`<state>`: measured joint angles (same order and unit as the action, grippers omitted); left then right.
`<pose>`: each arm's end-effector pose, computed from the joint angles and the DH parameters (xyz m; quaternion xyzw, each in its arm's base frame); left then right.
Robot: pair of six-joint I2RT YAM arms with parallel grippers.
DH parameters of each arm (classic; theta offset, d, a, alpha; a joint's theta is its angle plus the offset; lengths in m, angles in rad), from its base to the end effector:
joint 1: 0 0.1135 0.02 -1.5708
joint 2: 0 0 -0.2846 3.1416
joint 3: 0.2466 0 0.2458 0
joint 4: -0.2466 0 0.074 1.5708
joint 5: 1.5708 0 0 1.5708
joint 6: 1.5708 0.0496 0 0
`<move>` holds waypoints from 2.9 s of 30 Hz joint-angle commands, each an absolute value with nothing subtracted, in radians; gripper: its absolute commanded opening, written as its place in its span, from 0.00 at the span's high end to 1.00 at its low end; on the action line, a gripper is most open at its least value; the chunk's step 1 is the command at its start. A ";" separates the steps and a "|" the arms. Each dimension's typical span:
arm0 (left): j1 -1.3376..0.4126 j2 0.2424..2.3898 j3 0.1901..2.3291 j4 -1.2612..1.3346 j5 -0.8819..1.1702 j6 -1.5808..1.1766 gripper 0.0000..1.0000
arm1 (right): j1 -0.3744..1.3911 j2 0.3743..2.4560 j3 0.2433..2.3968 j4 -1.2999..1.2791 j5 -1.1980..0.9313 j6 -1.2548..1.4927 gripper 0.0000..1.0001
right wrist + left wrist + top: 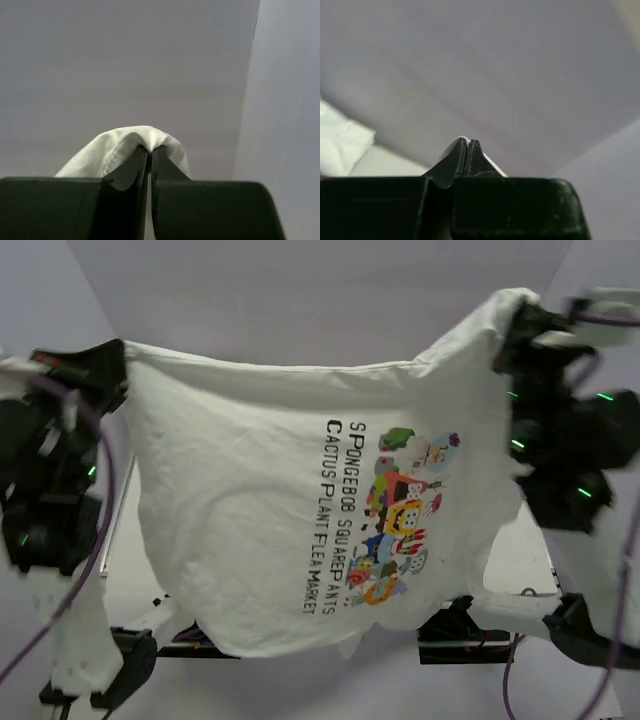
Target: Fold and stack the t-shirts
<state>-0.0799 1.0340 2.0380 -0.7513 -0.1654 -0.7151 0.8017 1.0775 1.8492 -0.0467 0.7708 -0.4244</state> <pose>0.0713 0.0025 0.6221 -0.2526 0.5594 -0.2584 0.7460 0.0918 0.0451 0.6461 0.0616 0.5083 0.0069 0.8590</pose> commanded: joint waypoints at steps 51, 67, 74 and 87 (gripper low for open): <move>-0.264 2.104 1.629 -0.633 -0.182 -0.604 0.00 | 0.281 2.029 1.380 -0.434 0.256 0.249 0.10; -0.262 2.158 1.842 -0.675 -0.178 -0.591 0.00 | 0.244 2.427 2.186 -0.557 0.181 -0.039 0.10; -0.262 1.785 1.567 -0.640 -0.158 -0.613 0.00 | 0.311 1.944 1.652 -0.361 0.121 -0.040 0.10; -0.242 1.007 0.672 -0.796 -0.270 -0.989 0.00 | 0.420 0.982 0.775 -0.471 0.173 0.464 0.10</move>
<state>-0.2485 1.0630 0.7479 -0.7601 -0.2333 -0.8852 0.3824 1.0725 0.8124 -0.3367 0.1631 0.3386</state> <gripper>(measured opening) 0.997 0.904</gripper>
